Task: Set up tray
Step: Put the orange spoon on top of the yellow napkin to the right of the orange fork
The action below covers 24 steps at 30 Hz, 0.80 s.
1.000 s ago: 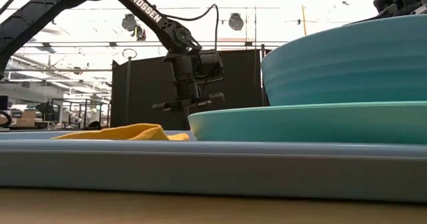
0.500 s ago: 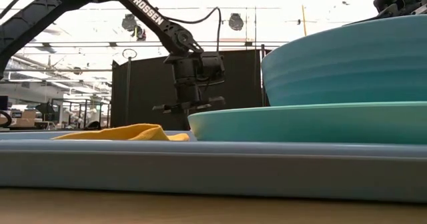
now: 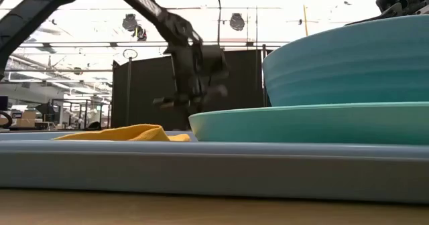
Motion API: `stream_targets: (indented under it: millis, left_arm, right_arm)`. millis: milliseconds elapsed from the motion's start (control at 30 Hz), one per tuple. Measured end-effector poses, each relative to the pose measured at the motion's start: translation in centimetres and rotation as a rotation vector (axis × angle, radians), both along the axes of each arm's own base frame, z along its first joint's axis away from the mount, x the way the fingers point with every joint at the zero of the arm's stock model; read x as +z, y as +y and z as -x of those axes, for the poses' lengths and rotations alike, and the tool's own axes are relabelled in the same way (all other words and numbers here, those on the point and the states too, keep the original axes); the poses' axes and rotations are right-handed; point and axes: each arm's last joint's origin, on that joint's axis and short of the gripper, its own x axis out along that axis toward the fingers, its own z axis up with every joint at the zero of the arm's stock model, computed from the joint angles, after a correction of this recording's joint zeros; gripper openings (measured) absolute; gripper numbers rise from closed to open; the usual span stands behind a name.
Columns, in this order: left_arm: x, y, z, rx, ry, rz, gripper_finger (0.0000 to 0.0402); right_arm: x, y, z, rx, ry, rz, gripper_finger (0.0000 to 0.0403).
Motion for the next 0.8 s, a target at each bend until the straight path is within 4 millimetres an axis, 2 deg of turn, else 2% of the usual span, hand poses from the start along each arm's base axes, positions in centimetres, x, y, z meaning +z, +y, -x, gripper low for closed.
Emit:
stream_targets:
  millis: [200, 300, 367, 600, 700, 800]
  left_arm:
    - [5.3, -2.2, 0.4, -0.051, -0.084, -0.119, 0.0009]
    - [8.0, -4.9, 0.4, -0.089, -0.144, -0.154, 0.0009]
    - [9.1, -7.5, 0.2, -0.100, -0.151, -0.196, 0.0009]
    - [9.1, -18.6, -0.5, -0.065, -0.178, -0.234, 0.0009]
    - [8.3, -22.7, 0.3, -0.003, -0.176, -0.235, 0.0009]
    - [7.9, -26.0, 1.6, 0.075, -0.168, -0.218, 0.0009]
  right_arm:
    - [0.0, 0.0, 0.0, -0.001, 0.004, 0.000, 0.0004]
    - [-0.1, 0.0, 0.0, -0.001, 0.006, 0.000, 0.0004]
    - [0.0, 0.0, 0.0, -0.002, 0.005, 0.000, 0.0004]
    - [0.0, 0.0, 0.0, -0.001, 0.001, 0.000, 0.0004]
    - [0.0, 0.0, 0.0, 0.000, 0.001, 0.000, 0.0004]
    - [0.0, 0.0, 0.0, 0.000, 0.002, 0.000, 0.0004]
